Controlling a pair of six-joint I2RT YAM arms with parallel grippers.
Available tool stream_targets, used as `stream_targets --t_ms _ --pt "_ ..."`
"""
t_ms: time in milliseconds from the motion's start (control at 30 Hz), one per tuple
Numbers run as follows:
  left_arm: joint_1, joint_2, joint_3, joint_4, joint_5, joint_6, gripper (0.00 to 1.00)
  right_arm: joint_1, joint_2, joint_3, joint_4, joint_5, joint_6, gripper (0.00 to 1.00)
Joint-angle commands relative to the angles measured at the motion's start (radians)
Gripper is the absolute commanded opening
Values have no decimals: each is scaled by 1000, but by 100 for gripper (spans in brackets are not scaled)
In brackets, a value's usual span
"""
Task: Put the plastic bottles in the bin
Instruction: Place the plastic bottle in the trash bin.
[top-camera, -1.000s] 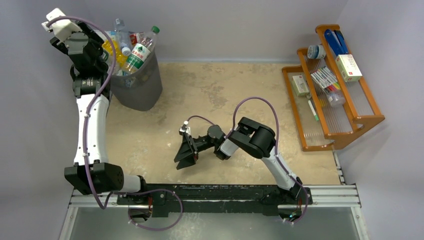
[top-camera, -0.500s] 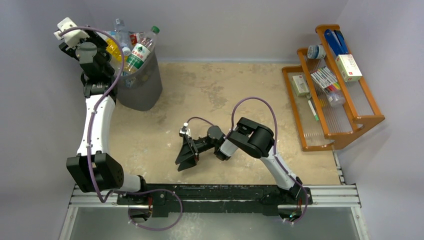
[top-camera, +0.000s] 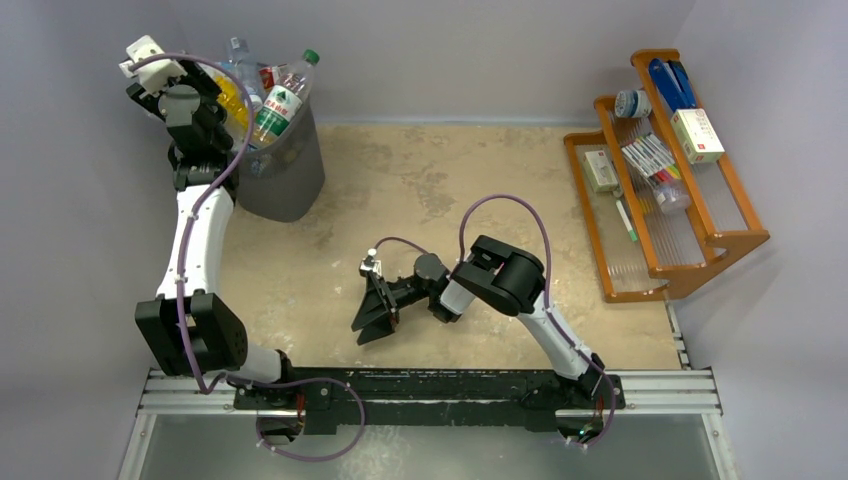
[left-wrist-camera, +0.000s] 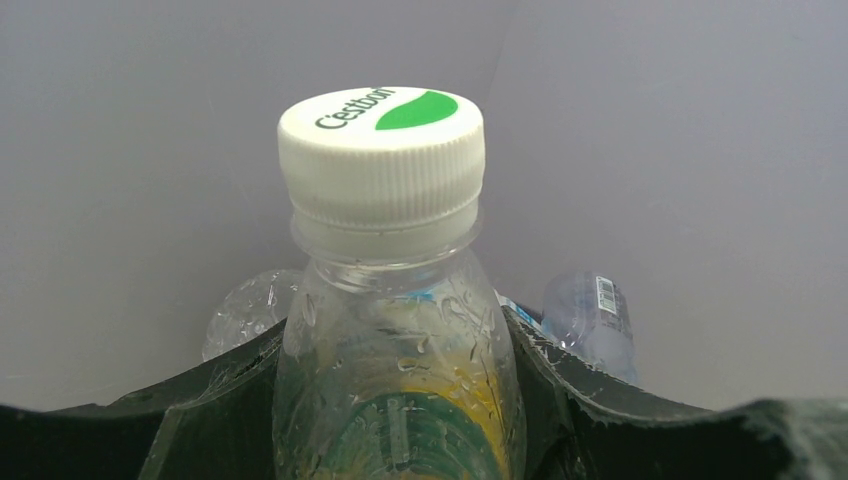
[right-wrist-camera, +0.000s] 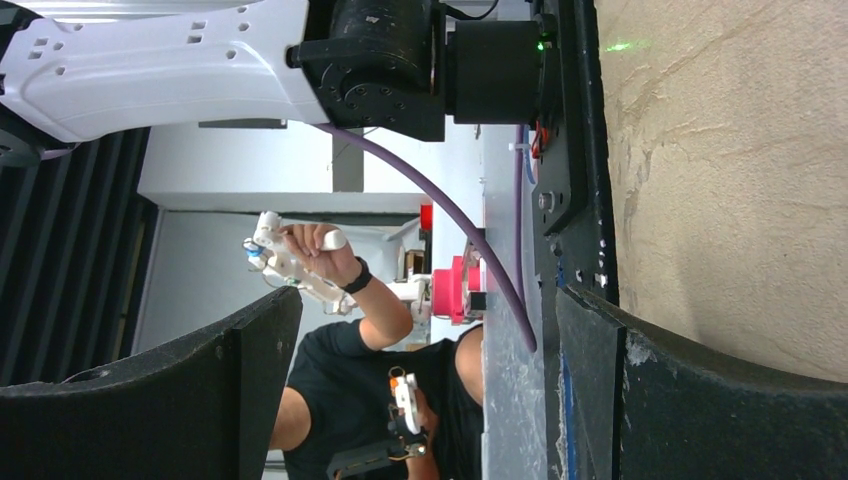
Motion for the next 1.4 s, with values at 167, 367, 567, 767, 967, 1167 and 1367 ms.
stream_targets --t_ms 167,367,567,767,967,1167,1367 --pt "0 35 13 -7 33 51 25 5 9 12 448 -15 -25 100" --pt "0 42 -10 0 42 52 25 6 4 2 448 -10 -29 100" --pt "-1 54 -20 -6 53 40 26 6 -2 2 448 -7 -33 100" --pt "0 68 -25 -13 51 34 26 7 -3 2 448 -5 -36 100" --pt "0 69 -8 -52 32 33 49 7 -8 -24 448 -7 -36 100" --pt "0 72 30 -95 22 28 63 7 -10 -24 448 -7 -35 100" --pt "1 63 53 -130 -7 7 78 10 -8 -20 449 -6 -32 100"
